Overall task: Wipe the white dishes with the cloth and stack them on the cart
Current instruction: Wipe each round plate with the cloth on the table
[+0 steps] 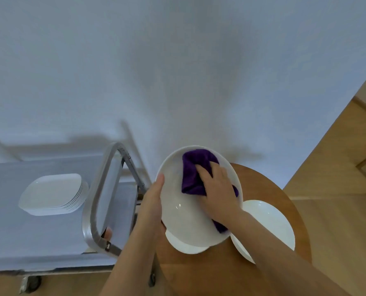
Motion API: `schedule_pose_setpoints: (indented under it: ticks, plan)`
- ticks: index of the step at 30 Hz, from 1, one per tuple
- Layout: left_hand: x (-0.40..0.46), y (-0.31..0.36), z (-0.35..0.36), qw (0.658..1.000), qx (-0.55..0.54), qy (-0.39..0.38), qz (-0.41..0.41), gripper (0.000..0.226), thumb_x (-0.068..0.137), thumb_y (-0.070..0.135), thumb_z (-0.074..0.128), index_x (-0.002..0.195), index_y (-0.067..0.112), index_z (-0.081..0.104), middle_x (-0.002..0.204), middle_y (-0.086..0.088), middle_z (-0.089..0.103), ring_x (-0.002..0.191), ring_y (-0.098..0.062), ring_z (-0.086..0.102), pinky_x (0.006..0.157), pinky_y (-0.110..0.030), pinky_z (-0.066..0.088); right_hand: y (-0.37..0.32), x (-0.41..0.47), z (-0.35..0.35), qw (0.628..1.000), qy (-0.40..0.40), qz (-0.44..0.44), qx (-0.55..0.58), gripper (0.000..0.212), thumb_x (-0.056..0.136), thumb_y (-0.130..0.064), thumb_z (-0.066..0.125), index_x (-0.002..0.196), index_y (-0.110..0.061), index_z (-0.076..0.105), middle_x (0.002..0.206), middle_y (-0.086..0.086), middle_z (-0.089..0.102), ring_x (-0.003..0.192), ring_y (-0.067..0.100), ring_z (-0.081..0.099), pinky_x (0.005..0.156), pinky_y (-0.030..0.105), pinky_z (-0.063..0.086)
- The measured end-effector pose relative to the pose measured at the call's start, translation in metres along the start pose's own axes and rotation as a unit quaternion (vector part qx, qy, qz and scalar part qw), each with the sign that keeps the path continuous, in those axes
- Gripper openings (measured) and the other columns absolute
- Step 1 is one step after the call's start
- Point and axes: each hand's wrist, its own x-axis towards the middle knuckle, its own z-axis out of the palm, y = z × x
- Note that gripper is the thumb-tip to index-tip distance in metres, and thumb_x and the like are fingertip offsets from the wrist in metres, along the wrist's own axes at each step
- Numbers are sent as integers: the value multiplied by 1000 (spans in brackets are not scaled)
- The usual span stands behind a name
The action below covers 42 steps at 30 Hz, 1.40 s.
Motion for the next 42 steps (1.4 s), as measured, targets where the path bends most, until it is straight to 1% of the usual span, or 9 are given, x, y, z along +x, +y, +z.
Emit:
schedule_pose_setpoints:
  ticks: [4, 8, 14, 18, 23, 29, 32, 35, 42]
  plan:
    - [16, -24, -11, 998, -9, 53, -33, 49, 77, 53, 55, 112, 20, 66, 113, -15, 69, 104, -31, 65, 78, -43, 53, -12, -16, 24, 995, -64, -55, 60, 47, 88, -31, 51, 133, -22, 45, 134, 8, 45, 118, 26, 39, 97, 39, 37]
    - [34, -48, -40, 977, -70, 121, -160, 53, 83, 61, 56, 111, 17, 59, 107, -19, 69, 95, -40, 66, 60, -45, 57, 3, -53, 51, 977, -190, -41, 85, 55, 84, -36, 56, 136, -23, 41, 138, 4, 42, 121, 21, 38, 97, 32, 37]
    - [61, -104, -77, 974, -53, 122, -185, 61, 83, 59, 51, 129, 20, 56, 120, -11, 66, 107, -34, 64, 86, -51, 53, 49, -77, 78, 936, -326, 129, -33, 28, 95, -22, 40, 122, -21, 44, 123, 3, 46, 107, 19, 44, 80, 30, 42]
    - [75, -128, -88, 959, -13, 171, -224, 41, 87, 57, 52, 102, 20, 62, 98, -10, 66, 76, -23, 71, 59, -37, 60, 76, -103, 82, 923, -264, 274, 48, 20, 97, -25, 41, 115, -24, 50, 109, -3, 53, 88, 7, 49, 74, 17, 43]
    - [93, -146, -95, 959, 8, 156, -235, 39, 83, 62, 53, 105, 33, 67, 108, -7, 72, 102, -37, 66, 79, -56, 56, 89, -130, 82, 874, -197, 407, 176, 20, 97, -25, 45, 85, -40, 42, 90, -14, 51, 74, 4, 53, 59, 10, 41]
    - [114, -150, -92, 959, 23, 166, -228, 34, 90, 62, 42, 99, 38, 65, 110, -3, 69, 104, -34, 62, 67, -46, 58, 97, -126, 85, 857, -151, 448, 205, 21, 96, -23, 48, 86, -41, 44, 86, -18, 50, 75, 5, 54, 56, 11, 39]
    - [122, -151, -95, 950, 91, 192, -228, 39, 93, 63, 37, 110, 36, 59, 116, -1, 65, 108, -32, 59, 75, -47, 58, 102, -118, 87, 856, -149, 447, 212, 15, 96, -23, 49, 98, -37, 45, 90, -17, 51, 77, 5, 53, 58, 11, 40]
    - [130, -164, -113, 887, 348, 250, -172, 60, 94, 60, 34, 139, 21, 39, 141, -9, 46, 124, -34, 48, 101, -53, 44, 105, -108, 90, 858, -144, 441, 219, 17, 95, -22, 50, 98, -37, 43, 91, -14, 52, 77, 7, 54, 59, 12, 41]
    - [138, -192, -150, 793, 510, 295, -155, 62, 97, 54, 33, 149, 19, 28, 153, -12, 31, 139, -38, 26, 112, -60, 24, 102, -91, 96, 869, -138, 415, 233, 19, 95, -20, 51, 92, -37, 43, 85, -13, 52, 75, 8, 54, 61, 14, 43]
